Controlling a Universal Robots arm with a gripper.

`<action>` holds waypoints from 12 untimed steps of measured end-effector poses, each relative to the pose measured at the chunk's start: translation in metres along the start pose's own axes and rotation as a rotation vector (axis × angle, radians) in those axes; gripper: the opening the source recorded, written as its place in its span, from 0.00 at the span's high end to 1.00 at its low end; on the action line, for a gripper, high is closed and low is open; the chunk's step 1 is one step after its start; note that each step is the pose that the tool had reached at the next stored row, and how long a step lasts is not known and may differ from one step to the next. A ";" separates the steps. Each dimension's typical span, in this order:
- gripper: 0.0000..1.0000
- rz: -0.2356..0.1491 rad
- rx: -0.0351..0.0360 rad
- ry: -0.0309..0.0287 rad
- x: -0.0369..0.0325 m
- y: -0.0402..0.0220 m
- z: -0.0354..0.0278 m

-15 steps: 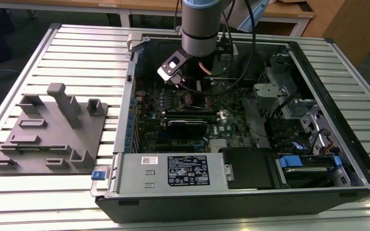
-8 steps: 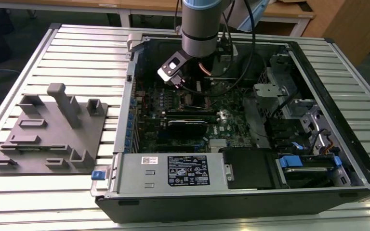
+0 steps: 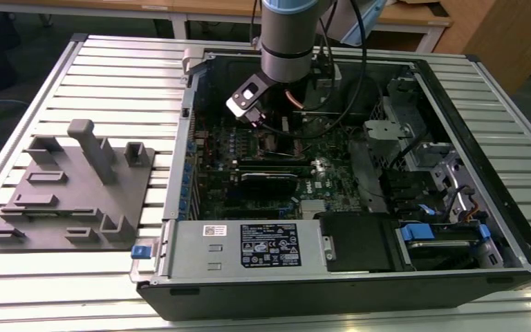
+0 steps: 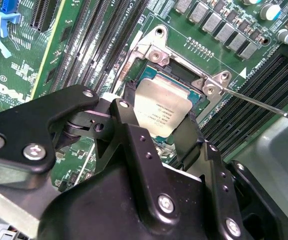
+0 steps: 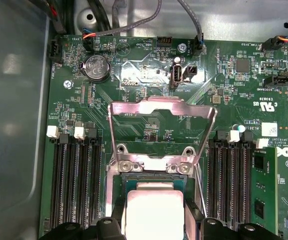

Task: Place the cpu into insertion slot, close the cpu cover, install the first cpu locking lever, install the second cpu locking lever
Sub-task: 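Place the cpu into insertion slot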

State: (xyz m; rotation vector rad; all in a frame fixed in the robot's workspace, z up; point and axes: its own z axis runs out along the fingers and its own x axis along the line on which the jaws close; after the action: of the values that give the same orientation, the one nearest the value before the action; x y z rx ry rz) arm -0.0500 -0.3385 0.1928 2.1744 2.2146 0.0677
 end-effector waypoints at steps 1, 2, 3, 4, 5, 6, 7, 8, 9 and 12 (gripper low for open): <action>0.46 0.000 0.0000 0.0000 0.0000 0.0001 0.0000; 0.46 0.000 0.0000 0.0000 0.0000 0.0002 0.0000; 0.46 0.000 0.0000 0.0000 0.0000 0.0003 0.0001; 0.46 0.000 0.0000 0.0001 0.0000 0.0003 0.0001; 0.46 0.000 0.0000 0.0000 0.0000 0.0004 0.0001; 0.46 0.000 0.0000 0.0000 0.0000 0.0004 0.0001; 0.46 0.000 0.0000 0.0001 0.0000 0.0004 0.0001; 0.46 0.000 0.0000 0.0000 0.0000 0.0004 0.0003; 0.46 0.000 0.0002 -0.0001 0.0000 0.0004 0.0008; 0.46 0.000 0.0004 -0.0004 -0.0001 0.0003 0.0016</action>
State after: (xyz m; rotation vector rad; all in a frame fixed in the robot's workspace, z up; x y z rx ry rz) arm -0.0496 -0.3386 0.1912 2.1743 2.2147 0.0668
